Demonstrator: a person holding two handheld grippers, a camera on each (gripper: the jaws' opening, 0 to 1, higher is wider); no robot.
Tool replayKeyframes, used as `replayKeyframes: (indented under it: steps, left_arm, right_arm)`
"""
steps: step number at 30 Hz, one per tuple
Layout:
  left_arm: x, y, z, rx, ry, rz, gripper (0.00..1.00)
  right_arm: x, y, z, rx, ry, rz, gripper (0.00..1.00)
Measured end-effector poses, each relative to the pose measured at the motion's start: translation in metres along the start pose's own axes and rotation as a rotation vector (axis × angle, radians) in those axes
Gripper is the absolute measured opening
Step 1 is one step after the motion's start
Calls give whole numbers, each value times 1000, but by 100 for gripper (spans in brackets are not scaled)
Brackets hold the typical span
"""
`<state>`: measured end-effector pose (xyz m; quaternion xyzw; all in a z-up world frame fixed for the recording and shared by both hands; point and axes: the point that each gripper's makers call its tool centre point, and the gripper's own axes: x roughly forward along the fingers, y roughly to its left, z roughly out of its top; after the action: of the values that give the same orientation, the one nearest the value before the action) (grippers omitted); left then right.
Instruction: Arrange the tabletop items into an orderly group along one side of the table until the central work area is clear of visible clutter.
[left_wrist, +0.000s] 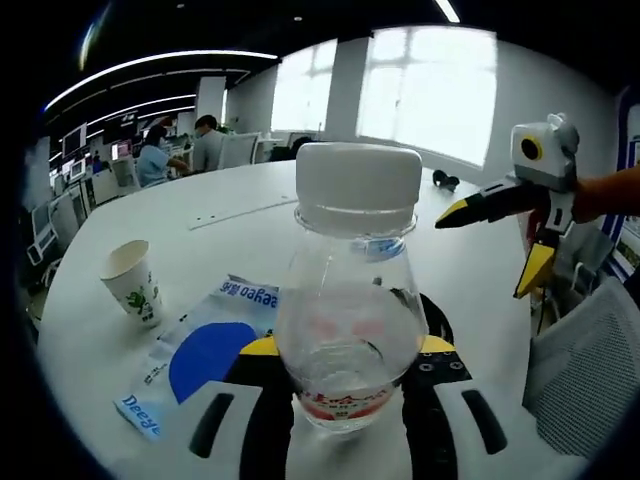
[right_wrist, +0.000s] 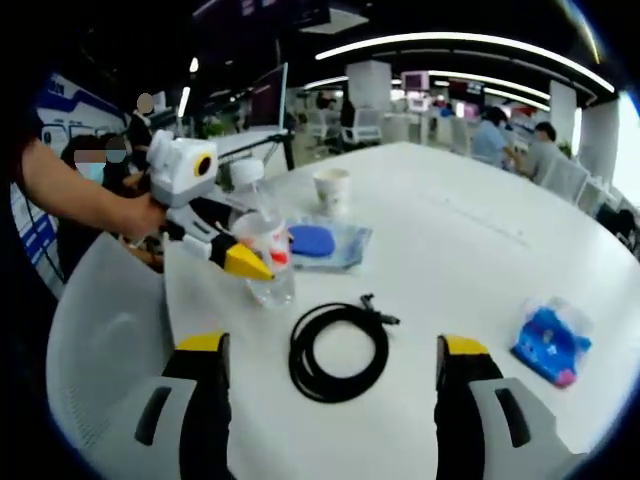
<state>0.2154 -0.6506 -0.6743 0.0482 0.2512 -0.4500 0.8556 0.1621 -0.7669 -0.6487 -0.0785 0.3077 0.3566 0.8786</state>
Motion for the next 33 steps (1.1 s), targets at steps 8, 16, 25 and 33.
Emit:
replayKeyframes:
  steps: [8,16,25,33]
  left_arm:
    - [-13,13,4,-1,-20,27,41]
    - [-25,26,15,10,-48,57,41]
    - [-39,47,22,18,-77,78,41]
    - [-52,70,22,12,-86,133,41]
  right_arm:
    - [-1,2,3,-9,19,-29,88]
    - [-3,-1,10,-40,21,-81,91]
    - [-6,-2,16,-8,-14,-154,91]
    - [-5,2,21,15,-46,-186,96]
